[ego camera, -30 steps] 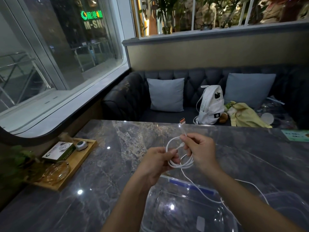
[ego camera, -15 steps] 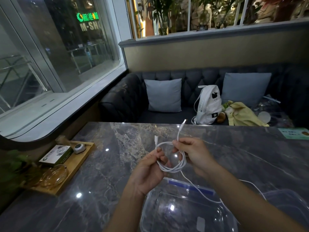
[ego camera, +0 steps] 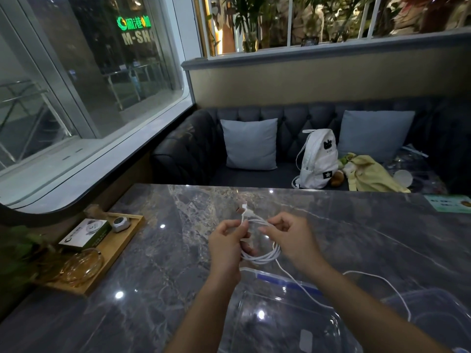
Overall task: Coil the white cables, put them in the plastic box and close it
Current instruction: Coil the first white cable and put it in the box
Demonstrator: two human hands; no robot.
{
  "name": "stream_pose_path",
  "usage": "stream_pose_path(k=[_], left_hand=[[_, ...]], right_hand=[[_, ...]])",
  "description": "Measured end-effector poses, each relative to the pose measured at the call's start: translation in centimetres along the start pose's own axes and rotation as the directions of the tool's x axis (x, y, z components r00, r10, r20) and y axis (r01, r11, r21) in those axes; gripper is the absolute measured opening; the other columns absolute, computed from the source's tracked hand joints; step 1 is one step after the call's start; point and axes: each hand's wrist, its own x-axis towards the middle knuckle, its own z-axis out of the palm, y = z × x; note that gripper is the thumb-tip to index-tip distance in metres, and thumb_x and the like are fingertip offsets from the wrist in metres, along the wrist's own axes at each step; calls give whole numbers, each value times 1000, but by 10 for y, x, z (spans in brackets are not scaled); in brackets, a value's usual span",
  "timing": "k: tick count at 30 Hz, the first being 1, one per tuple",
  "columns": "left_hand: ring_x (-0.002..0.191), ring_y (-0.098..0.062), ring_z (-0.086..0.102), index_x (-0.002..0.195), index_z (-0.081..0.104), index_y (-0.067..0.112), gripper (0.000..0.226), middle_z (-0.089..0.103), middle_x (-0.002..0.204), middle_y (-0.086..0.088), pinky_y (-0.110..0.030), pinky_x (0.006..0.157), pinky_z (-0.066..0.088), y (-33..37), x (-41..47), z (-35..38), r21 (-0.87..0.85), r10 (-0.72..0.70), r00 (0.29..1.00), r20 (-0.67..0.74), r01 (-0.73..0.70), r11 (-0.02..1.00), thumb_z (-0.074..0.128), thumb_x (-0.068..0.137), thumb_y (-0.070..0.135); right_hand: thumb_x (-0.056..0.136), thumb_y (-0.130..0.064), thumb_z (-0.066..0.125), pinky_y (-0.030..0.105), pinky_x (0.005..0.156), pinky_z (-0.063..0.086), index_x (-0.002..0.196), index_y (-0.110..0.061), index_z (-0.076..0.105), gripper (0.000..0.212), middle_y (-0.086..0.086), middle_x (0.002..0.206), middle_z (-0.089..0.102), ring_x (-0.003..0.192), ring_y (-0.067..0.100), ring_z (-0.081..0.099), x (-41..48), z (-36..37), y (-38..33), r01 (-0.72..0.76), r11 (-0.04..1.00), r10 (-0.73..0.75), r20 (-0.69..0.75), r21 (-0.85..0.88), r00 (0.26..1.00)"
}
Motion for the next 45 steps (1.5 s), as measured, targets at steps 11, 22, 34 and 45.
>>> stream_pose_path(k=[11, 22, 34, 45], left_hand=[[51, -15, 60, 89, 63, 13, 6, 61, 63, -6, -23, 47, 48, -3, -8, -4, 421, 175, 975, 138, -218, 880, 66, 83, 14], [56, -15, 65, 83, 58, 5, 19, 64, 73, -13, -26, 49, 55, -4, -5, -17, 240, -89, 975, 204, 38, 970, 45, 95, 11], [68, 5, 61, 93, 69, 23, 19, 67, 81, 11, -17, 68, 51, -21, -18, -31, 573, 144, 880, 452, -410, 710, 70, 79, 10], [41, -12, 58, 83, 60, 4, 6, 62, 57, -8, -26, 44, 51, -44, -18, -39, 461, -23, 948, 316, -132, 877, 64, 84, 8]], right_hand=[[76, -25, 71, 22, 51, 43, 70, -20, 62, 13, 0, 62, 63, 53, 8, 54, 0, -7, 4, 14, 984, -13, 7, -175, 1000], [82, -7, 63, 22, 36, 39, 85, -6, 63, 2, 13, 63, 59, 41, 17, 49, -3, -19, 14, -311, 950, 307, 135, 6, 942], [81, 3, 55, 16, 31, 35, 74, 0, 59, 9, 6, 42, 50, 30, 11, 45, -16, -25, 21, -523, 817, 482, 209, 244, 851], [82, -30, 64, 18, 32, 37, 69, -7, 60, 27, 3, 50, 60, 36, 12, 52, -34, -21, 46, -454, 866, 415, 205, 211, 887]])
